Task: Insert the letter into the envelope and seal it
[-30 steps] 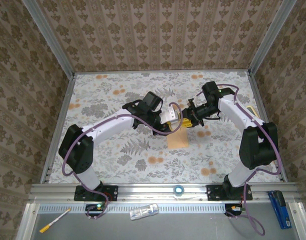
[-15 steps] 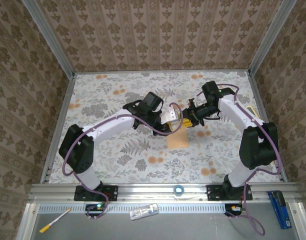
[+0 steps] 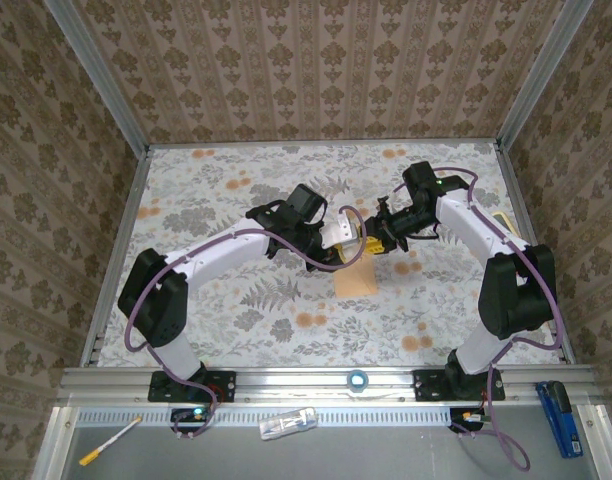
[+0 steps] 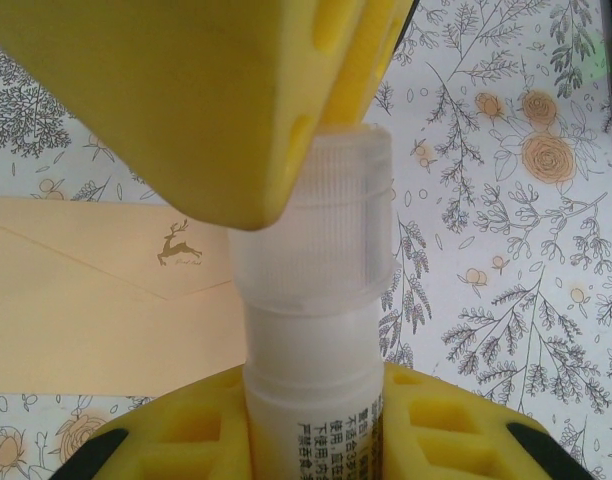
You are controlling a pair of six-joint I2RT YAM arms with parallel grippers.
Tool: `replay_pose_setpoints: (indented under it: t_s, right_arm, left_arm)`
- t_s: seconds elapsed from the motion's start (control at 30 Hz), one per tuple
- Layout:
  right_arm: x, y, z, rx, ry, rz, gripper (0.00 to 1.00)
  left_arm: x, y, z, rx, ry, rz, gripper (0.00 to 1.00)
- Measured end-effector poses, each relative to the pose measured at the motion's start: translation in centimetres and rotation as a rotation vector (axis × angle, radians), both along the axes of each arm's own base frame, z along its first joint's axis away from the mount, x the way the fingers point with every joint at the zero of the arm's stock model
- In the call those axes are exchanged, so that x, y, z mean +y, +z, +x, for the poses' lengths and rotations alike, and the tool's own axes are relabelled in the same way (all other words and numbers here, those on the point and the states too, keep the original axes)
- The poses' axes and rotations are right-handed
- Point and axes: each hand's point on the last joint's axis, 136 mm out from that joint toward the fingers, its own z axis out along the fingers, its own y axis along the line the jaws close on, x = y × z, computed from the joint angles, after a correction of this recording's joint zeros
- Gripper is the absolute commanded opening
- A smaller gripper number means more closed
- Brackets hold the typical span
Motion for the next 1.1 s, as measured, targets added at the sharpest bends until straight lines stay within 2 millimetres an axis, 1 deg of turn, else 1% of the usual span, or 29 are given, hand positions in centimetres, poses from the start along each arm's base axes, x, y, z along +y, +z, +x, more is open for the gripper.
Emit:
replay_pose_setpoints:
  t_s: [0.1,0.27,0.63,0.87,1.0,1.1]
  right_arm:
    - [0.4,-0.5,-0.2,0.004,0.005,0.003,0.20]
    - [1.4,-2.3,-1.0,0.032,0.011,-0.008,0.19]
    - [2.3,-3.3,-0.4,0.038,-0.027,0.011,0.16]
    - [3.6,-4.8,0.0,0.037,-0.065,0.026,0.15]
    - [4.0,-4.8,0.7,0.022,-0.091,0.046,0.15]
    - [4.0,-4.3,1.2,0.009,-0.099,0.068,0.16]
  left_arm:
    - [0.3,-0.4,-0.2,0.015,0.001,0.019,0.00]
    - [0.9,-2.0,-1.0,0.069,-0.002,0.075,0.00]
    - [1.7,-2.7,-0.5,0.072,0.045,0.124,0.00]
    - [2.9,-4.4,-0.3,0.090,0.113,0.170,0.00]
    - [3.1,-4.2,0.4,0.057,0.169,0.148,0.00]
    - [3.0,-3.5,0.9,0.024,0.200,0.116,0.00]
